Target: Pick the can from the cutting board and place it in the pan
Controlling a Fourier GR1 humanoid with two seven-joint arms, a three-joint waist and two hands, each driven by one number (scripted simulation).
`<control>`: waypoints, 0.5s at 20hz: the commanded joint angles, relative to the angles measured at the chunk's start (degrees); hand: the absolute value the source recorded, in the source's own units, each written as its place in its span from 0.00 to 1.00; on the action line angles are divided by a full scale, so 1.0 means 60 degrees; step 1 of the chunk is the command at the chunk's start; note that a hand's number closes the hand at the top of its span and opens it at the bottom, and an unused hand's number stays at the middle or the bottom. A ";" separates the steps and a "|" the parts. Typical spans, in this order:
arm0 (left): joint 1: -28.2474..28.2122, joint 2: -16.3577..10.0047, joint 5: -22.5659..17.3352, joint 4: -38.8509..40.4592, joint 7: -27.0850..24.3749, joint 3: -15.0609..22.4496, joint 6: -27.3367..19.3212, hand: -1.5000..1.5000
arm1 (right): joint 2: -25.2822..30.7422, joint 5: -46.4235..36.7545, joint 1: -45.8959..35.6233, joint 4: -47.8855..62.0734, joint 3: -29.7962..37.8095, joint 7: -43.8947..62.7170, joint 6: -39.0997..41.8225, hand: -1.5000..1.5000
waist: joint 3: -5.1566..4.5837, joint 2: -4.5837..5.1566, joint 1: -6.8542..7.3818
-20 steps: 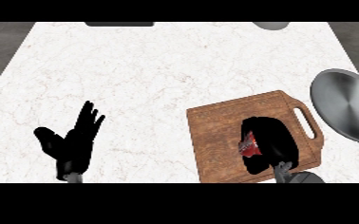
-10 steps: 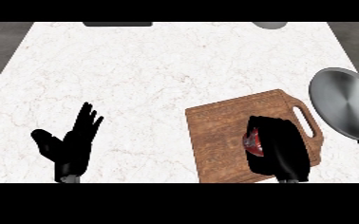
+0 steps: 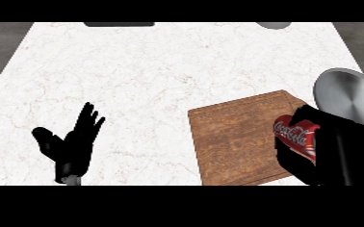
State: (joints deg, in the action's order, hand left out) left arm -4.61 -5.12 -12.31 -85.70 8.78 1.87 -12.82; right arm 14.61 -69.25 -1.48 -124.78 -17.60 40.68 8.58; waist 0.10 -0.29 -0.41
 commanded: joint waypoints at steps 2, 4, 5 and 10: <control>-0.0123 0.0314 0.0132 0.0652 -0.0547 0.0107 0.0148 0.50 | -0.0129 0.0681 -0.0670 0.0141 0.1472 -0.0028 0.0295 1.00 | -0.0018 0.0052 0.0076; 0.0127 -0.0001 -0.0022 0.1197 -0.0831 -0.0295 0.0480 0.50 | 0.0019 0.1560 -0.1127 -0.0356 0.2396 0.0131 0.1007 1.00 | -0.0021 0.0057 0.0052; 0.0083 0.0165 0.0001 0.1074 -0.0938 -0.0156 0.0457 0.50 | 0.0080 0.1985 -0.0962 0.0990 0.3061 -0.0897 -0.0323 1.00 | -0.0012 0.0076 0.0081; 0.0534 0.0514 0.0332 0.1024 -0.0589 0.0026 -0.0072 0.50 | 0.0269 0.2330 -0.1756 0.2083 0.3833 -0.1467 -0.0453 1.00 | -0.0016 0.0058 0.0086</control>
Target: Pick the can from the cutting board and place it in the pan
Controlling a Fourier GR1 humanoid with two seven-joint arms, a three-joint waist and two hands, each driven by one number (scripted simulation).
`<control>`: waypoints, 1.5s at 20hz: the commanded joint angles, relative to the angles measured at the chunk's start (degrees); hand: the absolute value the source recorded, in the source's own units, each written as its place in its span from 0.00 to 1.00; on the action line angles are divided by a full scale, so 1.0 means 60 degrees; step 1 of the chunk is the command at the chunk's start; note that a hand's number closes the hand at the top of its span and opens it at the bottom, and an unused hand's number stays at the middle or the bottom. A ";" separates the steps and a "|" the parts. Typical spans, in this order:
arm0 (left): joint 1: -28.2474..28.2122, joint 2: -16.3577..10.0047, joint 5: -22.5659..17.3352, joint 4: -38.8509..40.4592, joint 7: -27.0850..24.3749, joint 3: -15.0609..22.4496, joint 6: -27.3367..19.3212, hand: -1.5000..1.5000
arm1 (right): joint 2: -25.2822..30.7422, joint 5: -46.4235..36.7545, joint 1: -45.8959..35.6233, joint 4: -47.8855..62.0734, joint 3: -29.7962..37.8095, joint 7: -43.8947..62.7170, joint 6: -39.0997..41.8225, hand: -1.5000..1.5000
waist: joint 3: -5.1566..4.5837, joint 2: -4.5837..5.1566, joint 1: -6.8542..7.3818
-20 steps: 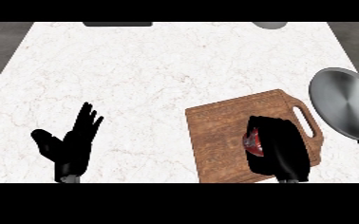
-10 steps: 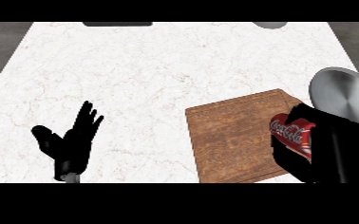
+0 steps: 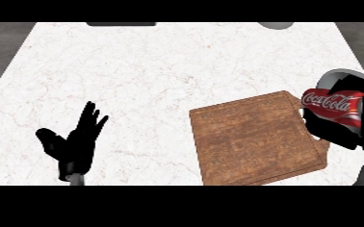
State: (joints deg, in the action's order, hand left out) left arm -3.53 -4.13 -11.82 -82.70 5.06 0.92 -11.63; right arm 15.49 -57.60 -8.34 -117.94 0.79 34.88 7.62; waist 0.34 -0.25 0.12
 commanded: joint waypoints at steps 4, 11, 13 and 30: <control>-0.0118 -0.0057 -0.0044 -0.0352 0.0681 0.0008 -0.0067 0.50 | 0.1111 0.0666 -0.0739 0.3453 0.2189 -0.2364 -0.1646 1.00 | -0.0045 0.0076 0.0084; 0.0188 -0.0302 -0.0217 0.0282 0.0344 -0.0278 0.0495 0.50 | 0.1956 0.0730 -0.2515 0.7480 0.3047 -0.3858 -0.2899 1.00 | -0.0051 0.0088 0.0110; -0.0131 0.0037 0.0103 -0.0339 0.0602 0.0242 0.0112 0.50 | 0.1812 0.1082 -0.2580 0.9143 0.3452 -0.5076 -0.4155 1.00 | -0.0031 0.0127 0.0253; 0.0253 0.0170 0.0153 -0.0078 0.0442 0.0218 0.0107 0.50 | 0.3849 0.1396 -0.5192 1.6168 0.4694 -0.8219 -0.4836 0.00 | 0.0008 0.0270 0.0577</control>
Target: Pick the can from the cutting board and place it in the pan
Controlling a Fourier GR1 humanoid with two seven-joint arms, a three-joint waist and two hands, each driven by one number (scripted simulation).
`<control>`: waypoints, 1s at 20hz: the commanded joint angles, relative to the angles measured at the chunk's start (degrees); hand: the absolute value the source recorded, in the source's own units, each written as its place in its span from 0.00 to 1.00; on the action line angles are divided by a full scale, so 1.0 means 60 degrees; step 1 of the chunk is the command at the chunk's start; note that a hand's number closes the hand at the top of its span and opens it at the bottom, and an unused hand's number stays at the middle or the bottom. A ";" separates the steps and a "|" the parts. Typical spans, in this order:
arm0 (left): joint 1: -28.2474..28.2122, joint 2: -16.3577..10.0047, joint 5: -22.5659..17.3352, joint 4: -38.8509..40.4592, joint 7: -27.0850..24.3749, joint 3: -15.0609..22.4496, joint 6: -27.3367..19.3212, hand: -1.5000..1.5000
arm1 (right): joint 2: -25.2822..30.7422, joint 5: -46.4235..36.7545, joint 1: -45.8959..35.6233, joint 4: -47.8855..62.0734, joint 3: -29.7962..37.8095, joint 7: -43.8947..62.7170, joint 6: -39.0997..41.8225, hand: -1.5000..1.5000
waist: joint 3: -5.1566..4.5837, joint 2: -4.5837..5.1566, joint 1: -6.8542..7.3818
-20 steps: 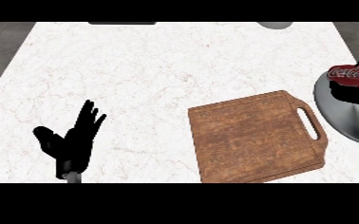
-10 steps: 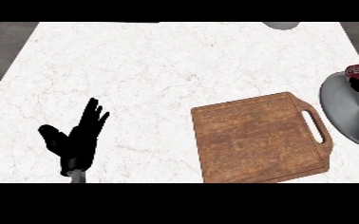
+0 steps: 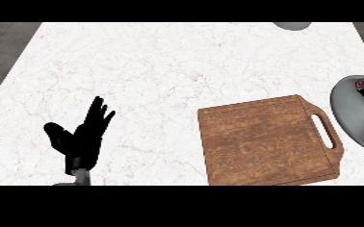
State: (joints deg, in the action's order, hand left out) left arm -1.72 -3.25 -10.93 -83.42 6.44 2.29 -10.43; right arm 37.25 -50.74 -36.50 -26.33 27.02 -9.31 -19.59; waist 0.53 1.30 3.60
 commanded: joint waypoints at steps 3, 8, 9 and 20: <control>-0.0065 -0.0056 -0.0005 0.0284 0.0228 -0.0053 -0.0004 0.50 | 0.0026 0.1316 -0.0450 0.1034 0.1109 -0.2004 0.0154 0.00 | -0.0006 0.0029 -0.0088; -0.0099 -0.0033 0.0026 -0.0030 0.0339 -0.0018 -0.0113 0.50 | 0.0114 0.3332 -0.0974 0.1151 0.2705 -0.3287 0.1772 0.00 | 0.0009 -0.0023 -0.0209; 0.0041 -0.0190 -0.0147 -0.0014 0.0530 -0.0220 -0.0023 0.50 | 0.0338 0.3534 -0.1047 0.1318 0.2888 -0.3279 0.2163 0.00 | -0.0009 -0.0029 -0.0234; -0.0300 -0.0141 -0.0094 0.0152 0.0186 -0.0273 0.0025 0.50 | 0.1927 0.5454 0.0544 0.2450 0.4328 -0.4772 0.7206 0.00 | -0.0051 -0.0148 -0.0537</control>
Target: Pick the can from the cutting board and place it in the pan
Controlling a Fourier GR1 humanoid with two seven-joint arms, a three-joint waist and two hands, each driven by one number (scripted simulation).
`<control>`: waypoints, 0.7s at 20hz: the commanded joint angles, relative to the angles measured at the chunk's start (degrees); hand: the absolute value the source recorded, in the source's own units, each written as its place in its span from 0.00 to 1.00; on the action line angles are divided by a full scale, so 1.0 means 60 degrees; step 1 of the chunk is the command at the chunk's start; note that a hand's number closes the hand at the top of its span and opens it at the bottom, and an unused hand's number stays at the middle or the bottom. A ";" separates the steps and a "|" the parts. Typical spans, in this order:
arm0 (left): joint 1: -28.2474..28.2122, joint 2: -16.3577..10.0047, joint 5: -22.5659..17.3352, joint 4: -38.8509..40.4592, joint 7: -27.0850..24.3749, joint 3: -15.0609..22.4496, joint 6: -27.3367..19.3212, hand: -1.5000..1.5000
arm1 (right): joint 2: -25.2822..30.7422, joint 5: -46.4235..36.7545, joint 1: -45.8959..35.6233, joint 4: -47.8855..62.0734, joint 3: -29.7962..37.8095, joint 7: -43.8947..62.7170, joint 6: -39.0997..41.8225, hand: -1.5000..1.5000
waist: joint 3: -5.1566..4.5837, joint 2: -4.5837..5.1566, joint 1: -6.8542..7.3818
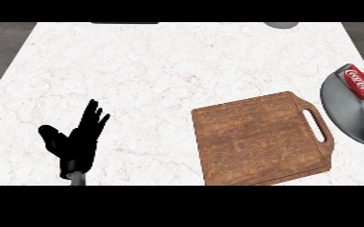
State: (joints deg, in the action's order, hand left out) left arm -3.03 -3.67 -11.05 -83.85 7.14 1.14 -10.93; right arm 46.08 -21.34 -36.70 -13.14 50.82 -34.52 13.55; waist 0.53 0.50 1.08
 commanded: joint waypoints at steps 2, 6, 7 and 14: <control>0.0054 0.0174 -0.0013 0.0000 0.0373 0.0082 -0.0165 0.50 | 0.0806 0.0625 0.0837 0.0326 0.0330 -0.0732 0.2537 0.00 | -0.0046 -0.0011 -0.0089; 0.0305 0.0145 0.0166 0.0576 0.0067 -0.0082 -0.0249 0.50 | 0.0564 0.0755 0.1708 0.0127 0.0117 -0.1652 0.3296 0.00 | -0.0066 -0.0036 -0.0152; 0.0041 -0.0257 -0.0143 -0.0261 0.0597 -0.0244 0.0034 0.50 | 0.0855 0.0742 0.1629 0.0089 0.0032 -0.1429 0.3476 0.00 | -0.0059 -0.0037 -0.0063; -0.0205 -0.0040 0.0019 -0.0103 0.0336 -0.0108 0.0051 0.50 | 0.0316 0.1511 0.2528 -0.0737 -0.0224 -0.1185 0.3168 0.00 | -0.0089 -0.0095 -0.0189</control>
State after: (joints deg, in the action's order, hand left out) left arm -3.79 -3.80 -11.18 -84.58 7.80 0.23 -10.81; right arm 49.56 -14.69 -24.25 -15.38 50.22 -38.65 28.14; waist 0.23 -0.08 0.27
